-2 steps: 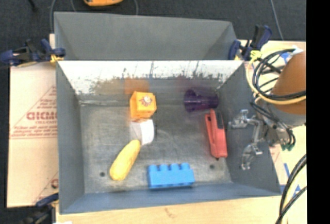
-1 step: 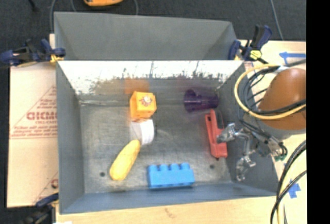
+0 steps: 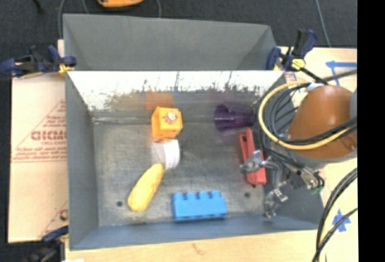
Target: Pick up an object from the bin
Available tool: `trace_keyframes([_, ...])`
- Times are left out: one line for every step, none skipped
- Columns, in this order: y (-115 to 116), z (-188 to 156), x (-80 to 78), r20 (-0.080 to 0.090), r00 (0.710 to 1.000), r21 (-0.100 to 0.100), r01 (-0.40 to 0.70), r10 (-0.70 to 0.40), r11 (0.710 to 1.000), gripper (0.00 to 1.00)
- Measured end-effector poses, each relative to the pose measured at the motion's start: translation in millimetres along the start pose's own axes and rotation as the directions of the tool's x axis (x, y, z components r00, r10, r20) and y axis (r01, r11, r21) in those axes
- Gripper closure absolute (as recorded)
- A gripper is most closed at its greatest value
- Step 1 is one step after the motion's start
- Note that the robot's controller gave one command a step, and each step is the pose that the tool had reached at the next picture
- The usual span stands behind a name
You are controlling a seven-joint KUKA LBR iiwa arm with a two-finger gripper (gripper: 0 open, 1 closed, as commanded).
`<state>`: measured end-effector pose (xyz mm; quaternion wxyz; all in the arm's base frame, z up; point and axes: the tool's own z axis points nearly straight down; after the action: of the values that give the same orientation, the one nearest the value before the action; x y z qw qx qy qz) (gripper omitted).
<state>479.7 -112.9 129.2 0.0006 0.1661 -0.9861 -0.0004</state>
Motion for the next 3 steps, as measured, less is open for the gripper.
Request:
trace_keyframes([25, 19, -15.3, 0.007, 0.997, 0.006, 0.072, -0.072, 0.997, 0.00])
trace_keyframes([35, 19, -12.2, 0.002, 0.995, 0.002, 0.100, -0.100, 0.995, 0.00])
trace_keyframes([87, 26, -31.6, 0.002, 0.974, 0.004, 0.226, -0.226, 0.974, 0.00])
